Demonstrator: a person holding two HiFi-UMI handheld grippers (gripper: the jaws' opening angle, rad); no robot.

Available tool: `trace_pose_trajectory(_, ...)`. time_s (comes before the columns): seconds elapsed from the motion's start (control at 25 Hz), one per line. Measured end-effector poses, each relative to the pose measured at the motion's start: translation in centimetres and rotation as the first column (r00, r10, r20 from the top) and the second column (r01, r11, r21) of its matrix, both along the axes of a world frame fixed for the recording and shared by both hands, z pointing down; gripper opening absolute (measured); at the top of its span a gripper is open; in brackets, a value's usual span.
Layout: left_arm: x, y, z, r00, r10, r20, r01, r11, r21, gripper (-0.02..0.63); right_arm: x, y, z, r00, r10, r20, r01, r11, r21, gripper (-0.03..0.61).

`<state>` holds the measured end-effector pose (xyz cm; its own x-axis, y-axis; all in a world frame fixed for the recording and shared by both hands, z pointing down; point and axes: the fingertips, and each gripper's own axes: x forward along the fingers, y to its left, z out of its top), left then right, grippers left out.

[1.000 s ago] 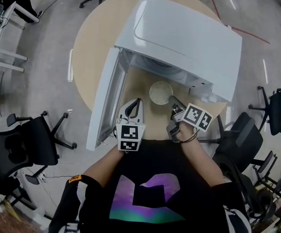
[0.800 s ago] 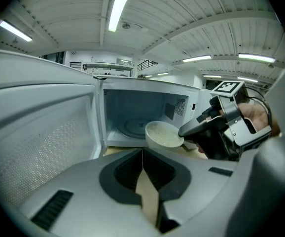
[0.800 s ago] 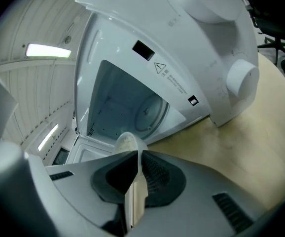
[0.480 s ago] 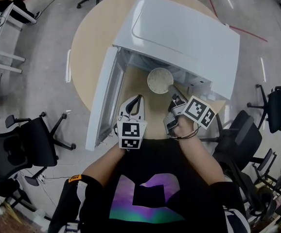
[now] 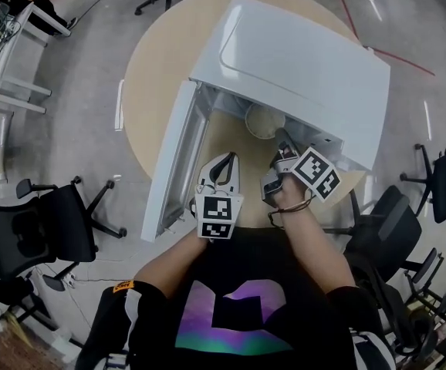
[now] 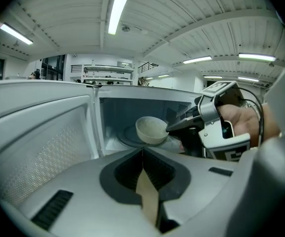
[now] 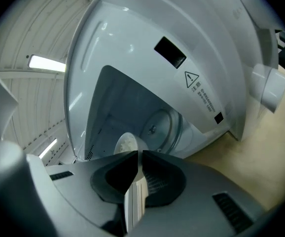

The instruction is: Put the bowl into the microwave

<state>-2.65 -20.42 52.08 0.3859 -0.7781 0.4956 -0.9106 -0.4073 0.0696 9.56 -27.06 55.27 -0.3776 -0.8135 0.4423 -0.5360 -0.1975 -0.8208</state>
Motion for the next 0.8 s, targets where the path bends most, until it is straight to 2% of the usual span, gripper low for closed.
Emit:
trace_pose_trajectory(0.32, 1.1, -2.5, -0.4, 1.0, -0.017, -0.007, 0.017, 1.0, 0.007, 0.048, 0.4, -2.2, 1.2, 0.999, 0.05, -0.005, -0.05, 0.999, 0.008, 0.04)
trace_pose_trajectory(0.6, 1.2, -3.2, 0.1, 1.0, -0.021, -0.006, 0.021, 1.0, -0.023, 0.048, 0.7, -4.8, 1.8, 0.994, 0.105, -0.011, -0.104, 0.994, 0.036, 0.04)
trace_pose_trajectory(0.8, 0.8, -3.6, 0.5, 0.999, -0.033, -0.005, 0.032, 0.999, -0.037, 0.048, 0.8, -5.9, 2.8, 0.992, 0.122, -0.029, -0.121, 0.992, 0.022, 0.041)
